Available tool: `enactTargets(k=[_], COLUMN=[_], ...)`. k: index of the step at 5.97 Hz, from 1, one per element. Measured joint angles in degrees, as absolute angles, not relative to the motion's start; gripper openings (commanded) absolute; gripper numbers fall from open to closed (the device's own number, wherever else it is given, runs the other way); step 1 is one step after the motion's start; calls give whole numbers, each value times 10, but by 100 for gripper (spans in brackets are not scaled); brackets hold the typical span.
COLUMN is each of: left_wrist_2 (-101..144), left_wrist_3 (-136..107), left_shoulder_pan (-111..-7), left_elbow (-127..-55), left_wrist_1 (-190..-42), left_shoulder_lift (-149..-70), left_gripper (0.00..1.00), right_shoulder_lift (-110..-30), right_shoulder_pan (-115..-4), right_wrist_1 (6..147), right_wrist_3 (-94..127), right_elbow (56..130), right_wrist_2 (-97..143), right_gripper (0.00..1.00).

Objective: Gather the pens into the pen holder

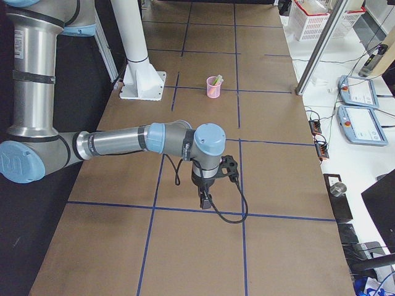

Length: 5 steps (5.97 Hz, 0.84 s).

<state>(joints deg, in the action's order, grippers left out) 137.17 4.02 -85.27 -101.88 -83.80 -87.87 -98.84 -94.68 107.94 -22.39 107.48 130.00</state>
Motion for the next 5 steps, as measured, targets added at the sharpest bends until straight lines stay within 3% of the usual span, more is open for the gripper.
enactTargets(k=[5], left_wrist_2=[1374], left_wrist_3=[35], left_shoulder_pan=[-860], left_elbow=[-1035], left_wrist_1=[-843], left_shoulder_lift=[-812], left_gripper=[100], right_shoulder_lift=[-1009], right_shoulder_pan=[-927], right_wrist_1=[930], right_wrist_3=[-115], right_elbow=[1010], right_wrist_2=[1301], right_gripper=[100])
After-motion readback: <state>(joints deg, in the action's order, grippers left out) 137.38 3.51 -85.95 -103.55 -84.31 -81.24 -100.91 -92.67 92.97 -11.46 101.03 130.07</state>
